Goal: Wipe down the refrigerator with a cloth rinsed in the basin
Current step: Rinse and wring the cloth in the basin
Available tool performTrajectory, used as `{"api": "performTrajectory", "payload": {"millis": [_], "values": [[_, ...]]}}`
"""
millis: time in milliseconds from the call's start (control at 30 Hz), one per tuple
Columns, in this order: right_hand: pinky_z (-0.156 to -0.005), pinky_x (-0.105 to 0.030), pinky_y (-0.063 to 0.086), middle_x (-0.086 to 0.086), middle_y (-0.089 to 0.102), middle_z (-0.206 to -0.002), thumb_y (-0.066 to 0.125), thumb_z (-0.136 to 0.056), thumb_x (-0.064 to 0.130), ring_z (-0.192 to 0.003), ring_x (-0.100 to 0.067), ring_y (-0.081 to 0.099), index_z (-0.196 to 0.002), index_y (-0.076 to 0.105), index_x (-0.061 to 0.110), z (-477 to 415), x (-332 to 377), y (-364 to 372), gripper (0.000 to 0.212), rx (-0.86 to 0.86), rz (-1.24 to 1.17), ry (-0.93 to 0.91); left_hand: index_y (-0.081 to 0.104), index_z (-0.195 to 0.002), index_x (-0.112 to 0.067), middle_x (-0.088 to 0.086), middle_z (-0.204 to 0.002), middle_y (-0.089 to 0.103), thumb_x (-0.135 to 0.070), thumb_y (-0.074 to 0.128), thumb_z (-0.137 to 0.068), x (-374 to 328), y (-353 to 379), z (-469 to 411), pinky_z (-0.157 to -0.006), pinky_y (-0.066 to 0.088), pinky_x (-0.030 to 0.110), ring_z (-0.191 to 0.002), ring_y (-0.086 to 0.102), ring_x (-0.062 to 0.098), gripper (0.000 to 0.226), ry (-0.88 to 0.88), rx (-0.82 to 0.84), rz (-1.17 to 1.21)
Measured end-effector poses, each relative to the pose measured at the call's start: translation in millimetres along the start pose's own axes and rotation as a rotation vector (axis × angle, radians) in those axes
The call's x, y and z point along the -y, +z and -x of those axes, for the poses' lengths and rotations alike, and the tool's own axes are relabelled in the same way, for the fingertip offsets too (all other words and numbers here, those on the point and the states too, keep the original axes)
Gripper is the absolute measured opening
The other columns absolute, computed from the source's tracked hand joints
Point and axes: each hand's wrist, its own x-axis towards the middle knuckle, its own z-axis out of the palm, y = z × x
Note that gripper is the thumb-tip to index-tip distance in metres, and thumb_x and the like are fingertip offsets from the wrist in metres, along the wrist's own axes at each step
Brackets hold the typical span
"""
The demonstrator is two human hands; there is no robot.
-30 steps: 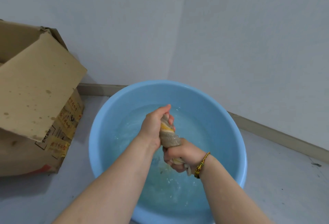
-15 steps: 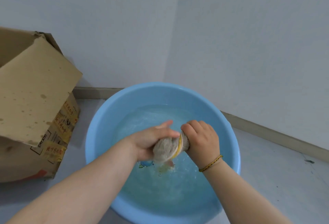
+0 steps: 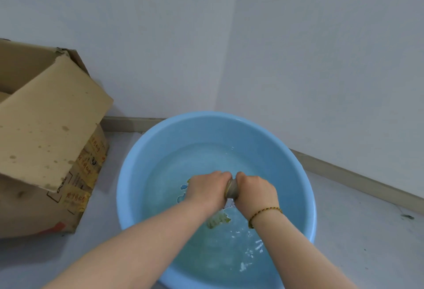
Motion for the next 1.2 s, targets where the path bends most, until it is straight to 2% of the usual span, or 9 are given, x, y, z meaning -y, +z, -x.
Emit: {"api": "performTrajectory", "payload": {"millis": [133, 233, 300, 500, 633, 767, 933, 1067, 1200], "values": [[-0.051, -0.023, 0.032, 0.006, 0.037, -0.061, 0.045, -0.081, 0.011, -0.069, -0.021, 0.045, -0.061, 0.028, 0.022, 10, 14, 7, 0.029, 0.082, -0.397, 0.234, 0.055, -0.111, -0.019, 0.002, -0.107, 0.058, -0.013, 0.054, -0.082, 16, -4, -7, -0.055, 0.026, 0.023, -0.094, 0.061, 0.023, 0.029, 0.300, -0.079, -0.266], [-0.043, -0.018, 0.026, 0.004, 0.040, -0.057, 0.052, -0.078, 0.006, -0.052, -0.012, 0.036, -0.060, 0.033, 0.018, 13, 23, 16, 0.029, 0.061, -0.686, 0.339, 0.064, -0.058, -0.023, -0.004, -0.052, 0.055, -0.019, 0.076, -0.034, 24, -11, -8, -0.042, 0.010, 0.011, -0.037, 0.054, 0.013, 0.027, 0.471, -0.254, -0.387], [-0.042, -0.018, 0.025, 0.002, 0.038, -0.054, 0.055, -0.074, 0.001, -0.047, -0.011, 0.031, -0.058, 0.036, 0.014, 13, 25, 17, 0.028, 0.038, -0.897, 0.415, 0.058, -0.047, -0.020, -0.003, -0.043, 0.048, -0.022, 0.060, -0.041, 28, -10, -16, -0.042, 0.013, 0.011, -0.029, 0.046, 0.012, 0.006, 0.514, -0.394, -0.368], [-0.034, -0.013, 0.022, -0.003, 0.035, -0.048, 0.053, -0.071, -0.011, -0.045, -0.016, 0.029, -0.057, 0.039, 0.010, 12, 24, 1, 0.028, 0.036, -1.334, 0.563, 0.056, -0.048, -0.018, -0.003, -0.044, 0.045, -0.010, 0.037, -0.056, 16, -18, -22, -0.041, 0.015, 0.012, -0.030, 0.042, 0.015, 0.022, 0.568, -0.624, -0.277], [-0.035, -0.013, 0.024, 0.003, 0.038, -0.037, 0.053, -0.073, -0.008, -0.041, -0.014, 0.032, -0.057, 0.041, 0.010, 2, 13, -19, 0.027, 0.219, -1.101, 0.487, 0.066, -0.071, -0.012, 0.002, -0.067, 0.060, -0.013, 0.080, -0.047, 22, -23, -25, -0.036, 0.026, 0.018, -0.046, 0.056, 0.018, 0.028, 0.453, -0.450, -0.107], [-0.045, -0.020, 0.035, -0.001, 0.042, -0.054, 0.057, -0.076, 0.001, -0.045, -0.016, 0.040, -0.062, 0.042, 0.015, 3, -3, -72, 0.024, 0.245, -0.868, 0.417, 0.031, -0.138, -0.021, 0.001, -0.137, 0.034, -0.024, 0.067, -0.078, 18, -68, -1, -0.084, 0.043, 0.030, -0.114, 0.047, 0.020, 0.070, -0.067, -0.030, 0.229], [-0.047, -0.021, 0.036, 0.000, 0.049, -0.064, 0.059, -0.078, 0.006, -0.056, -0.017, 0.049, -0.082, 0.047, 0.015, 22, 7, -170, 0.016, 0.083, -1.027, 0.458, 0.047, -0.123, -0.013, -0.002, -0.102, 0.056, -0.015, 0.058, -0.087, -21, -180, 26, -0.079, 0.045, 0.025, -0.084, 0.055, 0.011, 0.038, -0.311, 0.274, 1.212], [-0.047, -0.009, 0.040, 0.007, 0.053, -0.072, 0.060, -0.080, 0.007, -0.063, -0.012, 0.052, -0.078, 0.040, 0.031, 49, 34, -275, 0.032, 0.031, -1.110, 0.365, 0.057, -0.097, -0.021, -0.004, -0.098, 0.063, -0.029, 0.046, -0.091, -70, -285, 52, -0.080, 0.045, 0.025, -0.087, 0.058, 0.010, 0.015, -0.282, 0.206, 1.490], [-0.095, -0.022, 0.042, 0.015, 0.052, -0.108, 0.059, -0.058, 0.047, -0.108, -0.007, 0.048, -0.105, 0.045, 0.040, 91, 50, -381, 0.049, 0.006, -1.133, 0.244, 0.060, -0.088, -0.017, 0.001, -0.089, 0.068, -0.028, 0.066, -0.080, -108, -379, 81, -0.067, 0.049, 0.019, -0.077, 0.065, 0.009, 0.015, -0.280, -0.014, 1.529]]}}
